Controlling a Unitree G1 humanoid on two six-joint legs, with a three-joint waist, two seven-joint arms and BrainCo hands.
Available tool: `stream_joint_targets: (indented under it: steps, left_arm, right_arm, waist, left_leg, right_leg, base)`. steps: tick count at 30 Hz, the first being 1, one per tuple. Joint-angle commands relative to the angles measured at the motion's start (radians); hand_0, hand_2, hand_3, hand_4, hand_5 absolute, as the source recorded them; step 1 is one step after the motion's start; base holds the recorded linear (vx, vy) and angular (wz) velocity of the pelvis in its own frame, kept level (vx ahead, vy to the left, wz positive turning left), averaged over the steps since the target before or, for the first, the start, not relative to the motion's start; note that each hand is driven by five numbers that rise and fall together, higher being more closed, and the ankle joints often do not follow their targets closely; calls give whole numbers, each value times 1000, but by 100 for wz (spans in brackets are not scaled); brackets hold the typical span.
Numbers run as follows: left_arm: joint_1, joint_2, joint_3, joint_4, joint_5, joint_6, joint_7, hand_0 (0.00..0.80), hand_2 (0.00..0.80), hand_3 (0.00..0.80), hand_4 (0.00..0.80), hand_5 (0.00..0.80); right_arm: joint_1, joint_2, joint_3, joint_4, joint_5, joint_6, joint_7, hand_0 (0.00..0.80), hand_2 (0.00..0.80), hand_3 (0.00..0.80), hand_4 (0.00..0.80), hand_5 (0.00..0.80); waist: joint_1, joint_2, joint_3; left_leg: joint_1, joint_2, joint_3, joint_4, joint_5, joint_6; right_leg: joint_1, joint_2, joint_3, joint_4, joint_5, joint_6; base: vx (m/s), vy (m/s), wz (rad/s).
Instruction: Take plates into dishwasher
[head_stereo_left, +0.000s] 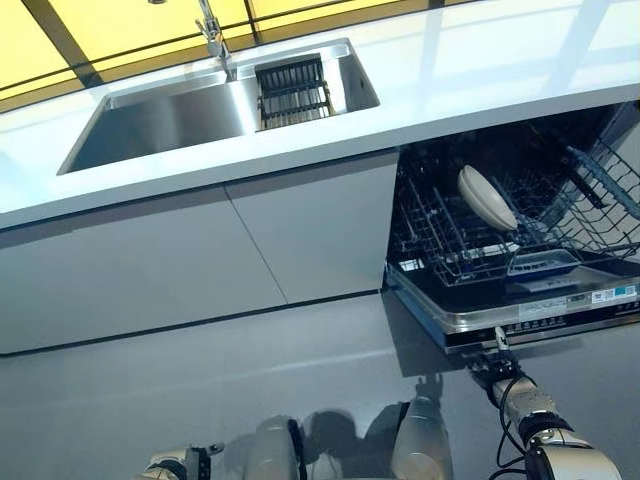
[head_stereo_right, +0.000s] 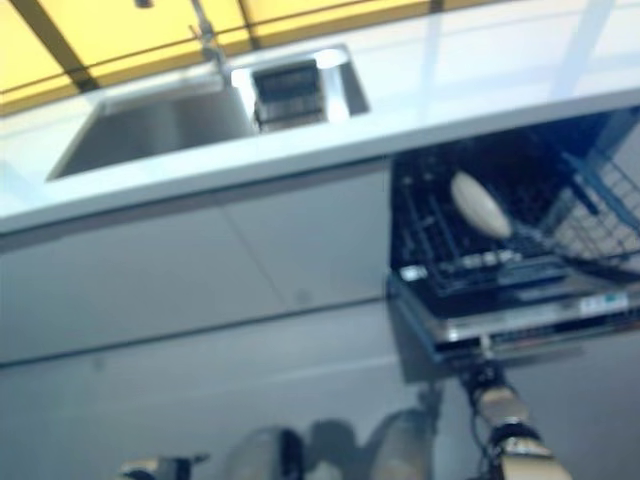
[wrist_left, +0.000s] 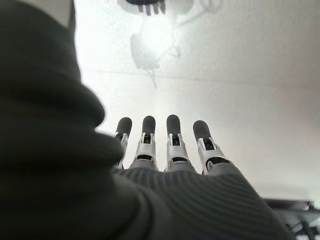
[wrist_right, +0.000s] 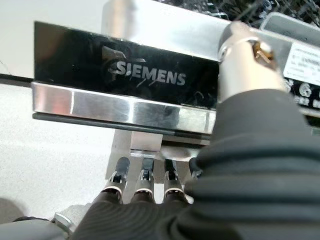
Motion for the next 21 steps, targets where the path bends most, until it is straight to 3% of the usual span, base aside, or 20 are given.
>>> stream_joint_targets:
  steps: [1,7,17,21]
  left_arm:
    - [5,35,-24,2,-15,-3,18,0,0,0,0,0]
    - [37,66,-38,-20,29,18,-2,0,0,0,0,0]
    - [94,92,-68,-32,121,-54,-90,0,0,0,0,0]
    - [112,101,-68,-40,148,-71,-106,0,0,0,0,0]
  right_arm:
    - [-295,-6,-14,-150,88,-43,152,0,0,0,0,0]
    - [-481,1,73,-308,144,-144,265,0,0,0,0,0]
    - [-588,-68,136,-421,133,-150,421,0,0,0,0,0]
    - [-577,-76,122,-436,146,-155,426,0,0,0,0,0]
  waist:
    - [56,-5,-18]
    - [105,-21,-32]
    - [155,-51,-58]
    - [164,-60,-63]
  left_leg:
    - [11,-31,19,27,-20,93]
    - [25,-25,2,39,-24,89]
    - [73,-23,-15,25,-30,81]
    - [101,-24,-16,8,-32,81]
  right_leg:
    - [77,3,-28,13,-28,-79]
    - [122,5,-67,15,-35,-85]
    - [222,13,-111,-50,-20,-68]
    - [262,19,-117,-82,-13,-58]
  base:
    - [19,-11,5]
    - [50,-41,6]
    - [45,-31,9]
    - [59,-2,-3]
